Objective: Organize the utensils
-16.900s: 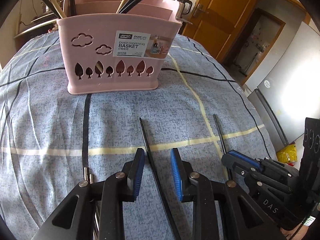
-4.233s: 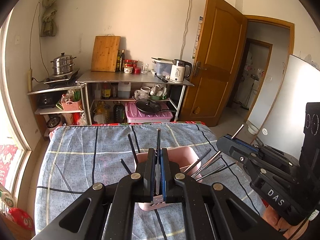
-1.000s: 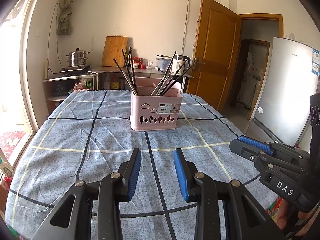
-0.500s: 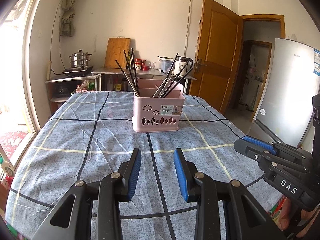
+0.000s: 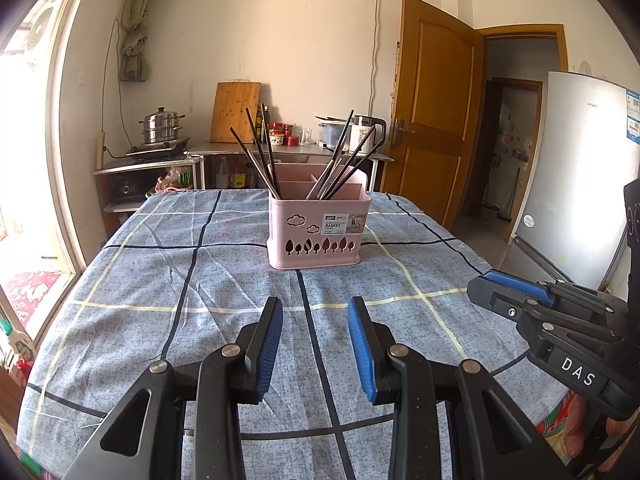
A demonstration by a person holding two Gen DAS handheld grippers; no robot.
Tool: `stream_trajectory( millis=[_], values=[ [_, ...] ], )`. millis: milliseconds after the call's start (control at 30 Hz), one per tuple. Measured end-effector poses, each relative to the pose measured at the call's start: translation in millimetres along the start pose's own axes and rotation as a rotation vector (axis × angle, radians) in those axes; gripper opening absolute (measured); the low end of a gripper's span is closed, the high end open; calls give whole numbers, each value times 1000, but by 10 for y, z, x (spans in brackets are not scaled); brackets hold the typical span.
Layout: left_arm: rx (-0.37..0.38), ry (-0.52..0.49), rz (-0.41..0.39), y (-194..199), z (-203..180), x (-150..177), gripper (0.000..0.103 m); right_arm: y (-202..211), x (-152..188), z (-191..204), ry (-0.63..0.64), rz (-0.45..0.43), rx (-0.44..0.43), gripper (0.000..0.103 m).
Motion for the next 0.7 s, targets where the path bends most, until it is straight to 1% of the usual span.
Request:
stream_trajectory(
  millis=[500,700],
  values=[
    [-9,-14,-2,19,-30,38,33,-9,24,2,3,10,-1,18],
    [-29,-31,-12,37,-48,41,34,-16,27,1,0,12,1,18]
  ],
)
Point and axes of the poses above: each gripper's, at about its wrist camera, not at the fingertips, and y roughly against the way its jaws point, z to its left, x to its underside, the point moved 5 cm from there along -y, roughly the way its jaws point, and after that the axes turned 11 degrees about -x, right-handed, at the moved point
